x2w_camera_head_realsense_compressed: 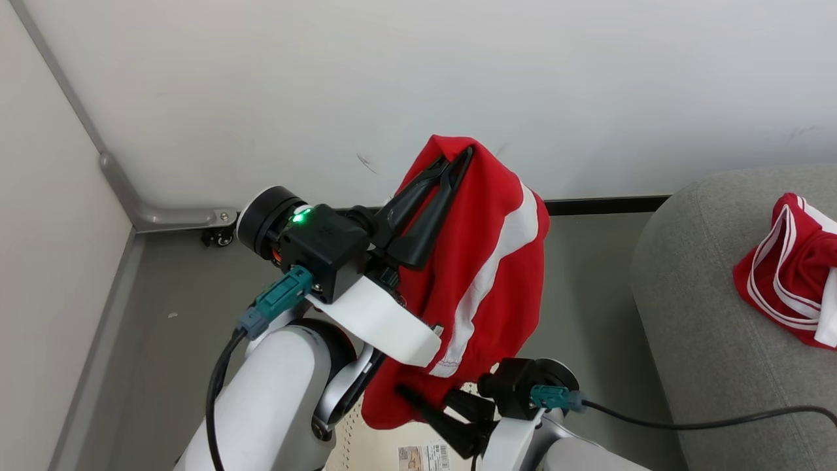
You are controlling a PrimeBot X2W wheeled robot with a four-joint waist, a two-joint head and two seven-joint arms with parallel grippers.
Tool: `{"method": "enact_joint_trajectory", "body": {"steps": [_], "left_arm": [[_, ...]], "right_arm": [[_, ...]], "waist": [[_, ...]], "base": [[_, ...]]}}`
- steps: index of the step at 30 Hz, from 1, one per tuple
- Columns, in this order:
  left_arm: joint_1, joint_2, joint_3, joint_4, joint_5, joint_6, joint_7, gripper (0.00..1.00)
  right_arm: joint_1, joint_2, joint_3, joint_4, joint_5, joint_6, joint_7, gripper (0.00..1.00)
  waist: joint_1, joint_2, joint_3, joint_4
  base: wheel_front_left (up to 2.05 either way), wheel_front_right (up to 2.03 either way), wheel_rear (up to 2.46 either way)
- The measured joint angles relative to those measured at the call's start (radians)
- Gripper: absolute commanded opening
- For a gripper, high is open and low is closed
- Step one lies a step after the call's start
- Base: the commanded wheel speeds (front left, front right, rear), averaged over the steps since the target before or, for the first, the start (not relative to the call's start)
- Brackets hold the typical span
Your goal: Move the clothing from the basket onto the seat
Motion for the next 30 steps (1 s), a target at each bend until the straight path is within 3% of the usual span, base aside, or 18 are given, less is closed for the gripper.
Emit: {"method": "enact_joint_trajectory", "body": {"steps": [1,2,11,17,24,30], "left_arm": [[0.000,0.000,-0.001,0.000,-0.001,0.000,0.003,0.00],[0.000,-0.001,-0.001,0.000,-0.004,0.000,0.006,0.00],[0.004,0.002,0.038,0.041,-0.026,0.017,0.011,0.00],[0.030,0.014,0.065,0.096,-0.035,0.031,0.012,0.00],[0.066,0.031,0.087,0.146,-0.053,0.038,0.003,0.00],[0.098,0.042,0.096,0.171,-0.054,0.043,-0.020,0.00]], "right_arm": [[-0.008,-0.001,0.005,0.001,0.002,0.000,-0.010,0.05],[-0.016,-0.002,0.010,0.001,0.003,0.000,-0.017,0.00],[-0.031,-0.043,0.066,0.016,0.027,0.000,-0.063,0.00],[-0.030,-0.080,0.052,-0.018,0.041,0.000,-0.084,0.00],[-0.027,-0.122,-0.045,-0.085,0.076,0.000,-0.088,0.00],[-0.027,-0.150,-0.221,-0.187,0.089,0.000,-0.088,0.00]], "waist": [[0.0000,0.0000,0.000,0.001],[0.0000,0.0000,0.001,0.001],[0.0000,0.0000,0.003,-0.010],[0.0000,0.0000,0.002,-0.025],[0.0000,0.0000,0.000,-0.051],[0.0000,0.0000,-0.001,-0.082]], "base": [[0.00,0.00,0.00],[0.00,0.00,0.00],[0.00,0.00,0.00],[0.00,0.00,0.00],[0.00,0.00,0.00],[0.00,0.00,0.00]]}}
